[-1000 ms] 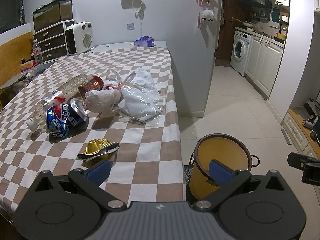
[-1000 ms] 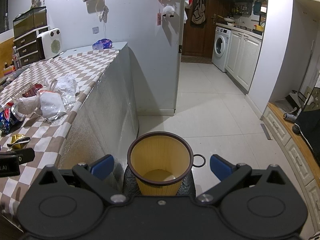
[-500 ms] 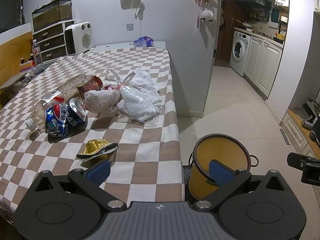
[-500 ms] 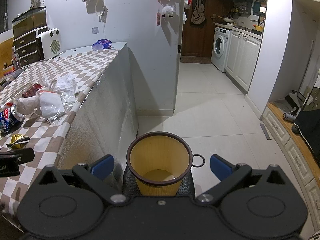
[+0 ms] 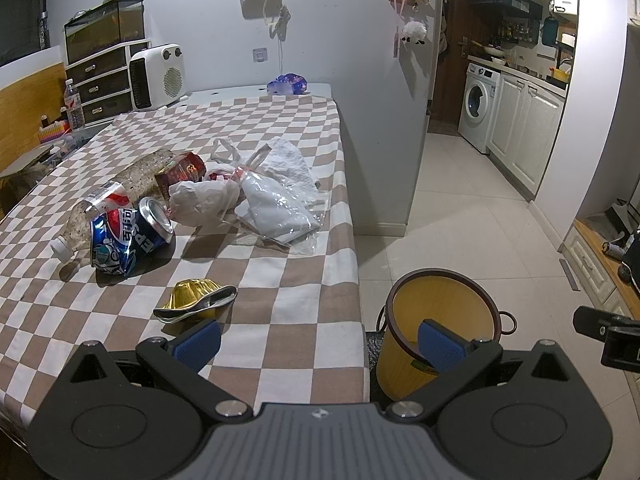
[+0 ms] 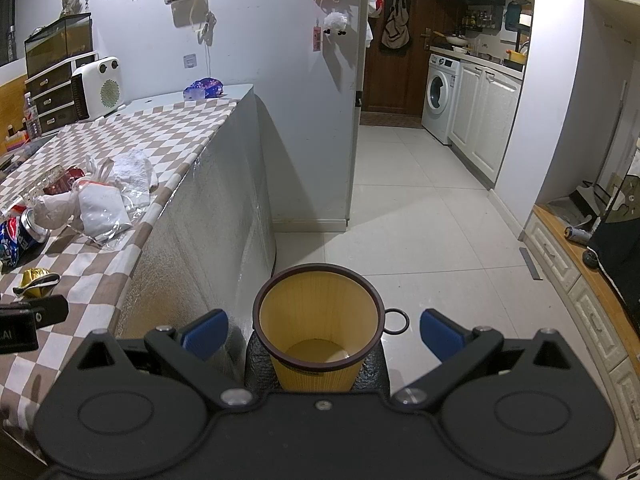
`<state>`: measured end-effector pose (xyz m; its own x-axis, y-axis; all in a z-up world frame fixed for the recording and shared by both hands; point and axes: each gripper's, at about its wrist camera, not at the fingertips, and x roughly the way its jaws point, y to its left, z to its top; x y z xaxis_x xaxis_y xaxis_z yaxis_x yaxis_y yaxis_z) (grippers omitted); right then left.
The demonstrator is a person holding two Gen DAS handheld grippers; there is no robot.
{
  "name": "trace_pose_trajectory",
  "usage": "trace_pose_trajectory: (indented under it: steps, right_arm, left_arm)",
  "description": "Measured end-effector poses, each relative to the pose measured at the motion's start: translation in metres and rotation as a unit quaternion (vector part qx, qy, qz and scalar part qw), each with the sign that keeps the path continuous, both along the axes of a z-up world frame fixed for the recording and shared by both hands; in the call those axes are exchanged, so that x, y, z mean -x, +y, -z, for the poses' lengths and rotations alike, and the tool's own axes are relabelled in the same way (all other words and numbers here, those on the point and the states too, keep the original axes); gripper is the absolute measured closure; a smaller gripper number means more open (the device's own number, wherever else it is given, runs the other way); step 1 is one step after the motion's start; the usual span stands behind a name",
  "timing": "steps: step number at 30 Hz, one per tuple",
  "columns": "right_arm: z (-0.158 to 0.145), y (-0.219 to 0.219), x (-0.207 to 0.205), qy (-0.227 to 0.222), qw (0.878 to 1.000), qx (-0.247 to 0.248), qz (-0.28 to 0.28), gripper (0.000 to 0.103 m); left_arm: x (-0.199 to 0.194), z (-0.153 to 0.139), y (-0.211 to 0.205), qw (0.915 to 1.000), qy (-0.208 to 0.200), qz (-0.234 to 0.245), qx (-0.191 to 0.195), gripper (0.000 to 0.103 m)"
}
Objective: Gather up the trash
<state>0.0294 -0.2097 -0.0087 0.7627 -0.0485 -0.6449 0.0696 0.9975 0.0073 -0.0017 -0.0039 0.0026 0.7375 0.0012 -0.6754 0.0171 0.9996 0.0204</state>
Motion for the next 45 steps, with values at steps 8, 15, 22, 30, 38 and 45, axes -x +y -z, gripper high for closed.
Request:
trace_pose_trajectory:
  steps: [8,15,22,30,38,45]
  right_arm:
    - [0.0,0.001,0.0,0.0,1.0,0.0,0.0,0.0]
    - [0.0,0.002,-0.001,0.0,1.0,0.001,0.0,0.0]
    - [0.003,-0.003,-0.002,-0.001,1.0,-0.005,0.006,0.0]
    - [0.001,-0.004,-0.009,-0.015,1.0,-0.013,0.004,0.0]
    - [-0.005,0.011,-0.032,-0.035,0.999,-0.011,-0.009,0.0]
    - [-0.01,0.037,-0.051,-0.073,0.996,-0.011,-0.045,0.0]
  left_arm:
    - [0.0,0.0,0.0,1.0,0.0,0.0,0.0,0.0]
    - [0.0,-0.003,-0.004,1.0,0.0,0.003,0.001,0.0]
    - [-0.004,-0.002,0.0,1.0,-0.006,0.0,0.007,0.0]
    - [-0.02,-0.001,0.035,0.9978,-0.03,-0.059,0.004,0.0]
    - [-0.031,0.003,0.089,0.9898,-0.036,-0.137,0.008,0.0]
    - [-0.038,0.021,0.11,0.9869,-0.025,-0.159,0.008,0.0]
